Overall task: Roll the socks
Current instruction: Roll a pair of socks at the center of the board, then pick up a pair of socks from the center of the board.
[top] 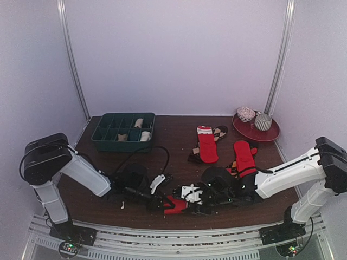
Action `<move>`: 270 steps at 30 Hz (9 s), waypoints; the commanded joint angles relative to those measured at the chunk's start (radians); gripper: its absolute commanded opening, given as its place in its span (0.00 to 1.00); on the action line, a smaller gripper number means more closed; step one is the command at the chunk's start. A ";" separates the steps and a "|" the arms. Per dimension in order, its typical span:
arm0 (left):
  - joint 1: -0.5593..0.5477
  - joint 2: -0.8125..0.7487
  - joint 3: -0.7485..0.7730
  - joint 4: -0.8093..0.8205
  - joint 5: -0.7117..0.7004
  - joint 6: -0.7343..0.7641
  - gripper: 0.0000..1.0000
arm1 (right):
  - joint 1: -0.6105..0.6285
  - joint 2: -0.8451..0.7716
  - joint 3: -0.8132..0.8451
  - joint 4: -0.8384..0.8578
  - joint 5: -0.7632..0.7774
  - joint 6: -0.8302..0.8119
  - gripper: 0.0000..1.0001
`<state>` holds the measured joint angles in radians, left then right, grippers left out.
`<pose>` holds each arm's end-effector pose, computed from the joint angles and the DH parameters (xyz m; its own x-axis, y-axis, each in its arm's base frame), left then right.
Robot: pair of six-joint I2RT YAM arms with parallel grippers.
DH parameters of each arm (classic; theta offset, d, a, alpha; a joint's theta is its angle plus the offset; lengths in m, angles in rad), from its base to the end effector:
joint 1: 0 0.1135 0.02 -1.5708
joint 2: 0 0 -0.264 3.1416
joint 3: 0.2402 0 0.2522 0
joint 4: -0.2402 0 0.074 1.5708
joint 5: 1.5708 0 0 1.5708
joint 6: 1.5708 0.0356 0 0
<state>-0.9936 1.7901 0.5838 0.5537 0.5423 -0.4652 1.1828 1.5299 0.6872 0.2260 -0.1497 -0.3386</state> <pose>0.1504 -0.2646 0.1002 -0.7185 0.3993 -0.5695 0.6928 0.3389 -0.6365 0.1109 0.2853 0.1712 0.1129 -0.5918 -0.7981 -0.9794 0.0688 -0.1896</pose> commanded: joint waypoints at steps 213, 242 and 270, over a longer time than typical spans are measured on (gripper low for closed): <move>-0.126 0.022 -0.177 0.004 -0.351 0.190 0.00 | -0.169 0.189 0.136 -0.095 -0.223 0.038 0.54; -0.128 -0.321 -0.248 -0.010 -0.643 0.258 0.45 | -0.238 0.371 0.192 -0.299 -0.435 0.416 0.14; -0.225 -0.305 -0.114 -0.078 -0.537 0.892 0.79 | -0.253 0.509 0.379 -0.621 -0.426 0.403 0.12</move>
<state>-1.2079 1.4014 0.4099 0.4694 0.0193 0.3405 0.9226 1.9381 1.1110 -0.1860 -0.6891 0.0837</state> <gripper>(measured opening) 0.819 0.154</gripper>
